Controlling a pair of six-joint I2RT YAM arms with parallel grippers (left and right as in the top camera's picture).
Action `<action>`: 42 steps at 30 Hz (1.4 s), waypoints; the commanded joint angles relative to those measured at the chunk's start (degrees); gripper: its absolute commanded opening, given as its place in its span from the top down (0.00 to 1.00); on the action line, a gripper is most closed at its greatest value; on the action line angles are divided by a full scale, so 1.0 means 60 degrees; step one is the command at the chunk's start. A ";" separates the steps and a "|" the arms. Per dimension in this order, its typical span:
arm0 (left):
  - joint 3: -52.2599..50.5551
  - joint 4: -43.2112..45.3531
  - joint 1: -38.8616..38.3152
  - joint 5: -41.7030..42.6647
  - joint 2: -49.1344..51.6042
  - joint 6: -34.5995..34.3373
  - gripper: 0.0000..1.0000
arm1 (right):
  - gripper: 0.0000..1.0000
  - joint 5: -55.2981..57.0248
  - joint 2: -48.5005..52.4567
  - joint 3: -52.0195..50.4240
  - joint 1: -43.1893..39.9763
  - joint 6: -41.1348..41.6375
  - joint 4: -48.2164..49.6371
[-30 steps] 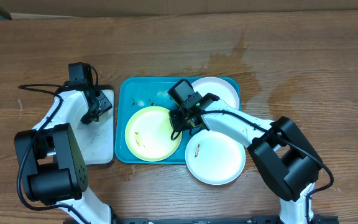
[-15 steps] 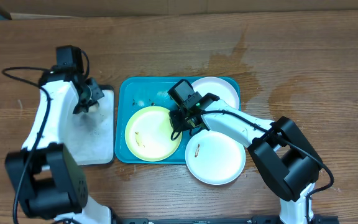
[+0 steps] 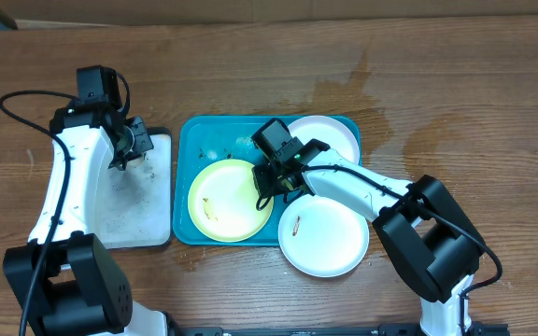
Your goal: Clean dirty plates on tray and stack at the side
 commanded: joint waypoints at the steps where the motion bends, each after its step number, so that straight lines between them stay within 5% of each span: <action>1: 0.0175 -0.0047 0.0055 0.0229 -0.0131 0.0936 0.96 | 0.55 0.0168 0.0102 -0.0040 0.0000 0.0022 0.0022; 18: 0.0229 0.0372 -0.0299 -0.0244 -0.0554 0.1679 0.96 | 0.48 0.0168 0.0102 -0.0040 0.0000 0.0022 0.0208; 21: 0.0226 0.0525 -0.0342 -0.0270 -0.0885 0.1665 0.96 | 0.59 0.0168 0.0102 -0.0044 0.0000 0.0025 0.0168; 26: 0.0208 0.0146 -0.0342 0.0175 -0.0929 0.1650 0.96 | 0.59 0.0168 0.0106 -0.0044 0.0004 0.0025 0.0022; 31: 0.0197 -0.0397 -0.0342 0.0714 -0.0929 0.1650 0.96 | 0.96 0.0164 0.0106 -0.0044 0.0004 0.0029 -0.0095; 42: 0.0197 -0.0579 -0.0342 0.0721 -0.0929 0.2007 0.96 | 0.96 0.1603 -0.0594 0.0554 -0.0062 0.0022 0.0011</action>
